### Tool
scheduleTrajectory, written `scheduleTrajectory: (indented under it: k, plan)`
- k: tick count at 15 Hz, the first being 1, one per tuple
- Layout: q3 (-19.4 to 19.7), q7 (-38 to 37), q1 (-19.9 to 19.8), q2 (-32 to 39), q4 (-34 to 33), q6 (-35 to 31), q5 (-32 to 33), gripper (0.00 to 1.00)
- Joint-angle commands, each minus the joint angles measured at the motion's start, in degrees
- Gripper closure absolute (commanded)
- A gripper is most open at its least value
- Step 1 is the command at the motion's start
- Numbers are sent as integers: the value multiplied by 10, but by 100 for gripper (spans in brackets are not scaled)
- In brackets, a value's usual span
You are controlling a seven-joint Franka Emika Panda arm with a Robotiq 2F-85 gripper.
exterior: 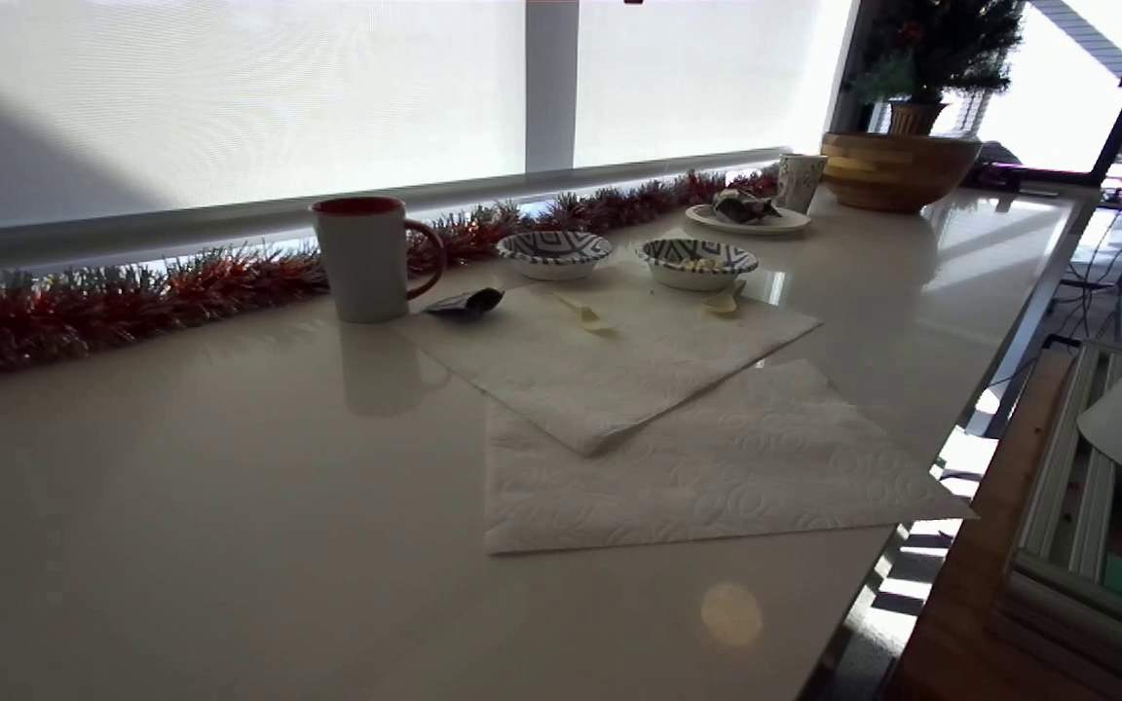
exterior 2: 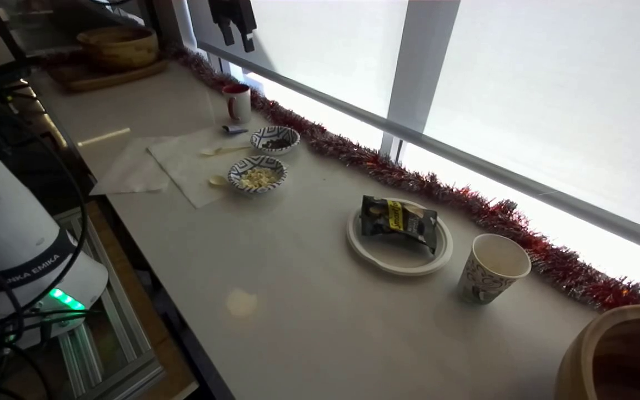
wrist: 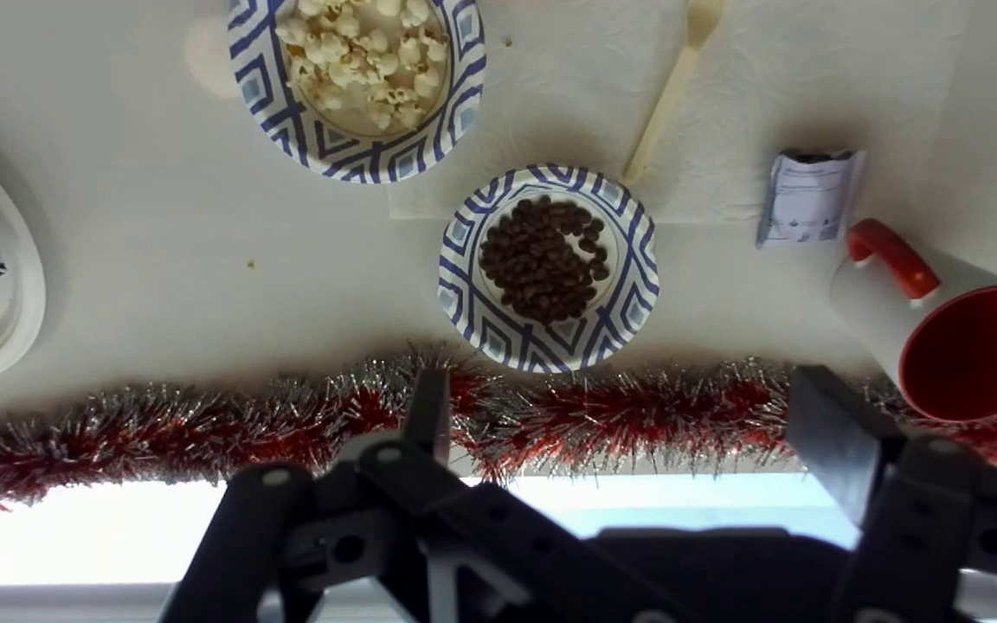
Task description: Move the bowl and mug to the right
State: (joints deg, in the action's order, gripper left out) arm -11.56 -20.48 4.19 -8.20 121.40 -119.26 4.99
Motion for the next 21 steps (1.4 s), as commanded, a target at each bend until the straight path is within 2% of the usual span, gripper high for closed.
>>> scheduleTrajectory:
  k: [1,5,14,21]
  plan:
    - [-24,-128,16,78,-20,-20,96,0]
    - [-13,-205,48,159,-37,-20,168,0]
    - [40,-218,113,296,-108,-59,192,0]
    - [86,-220,150,367,-153,-128,193,0]
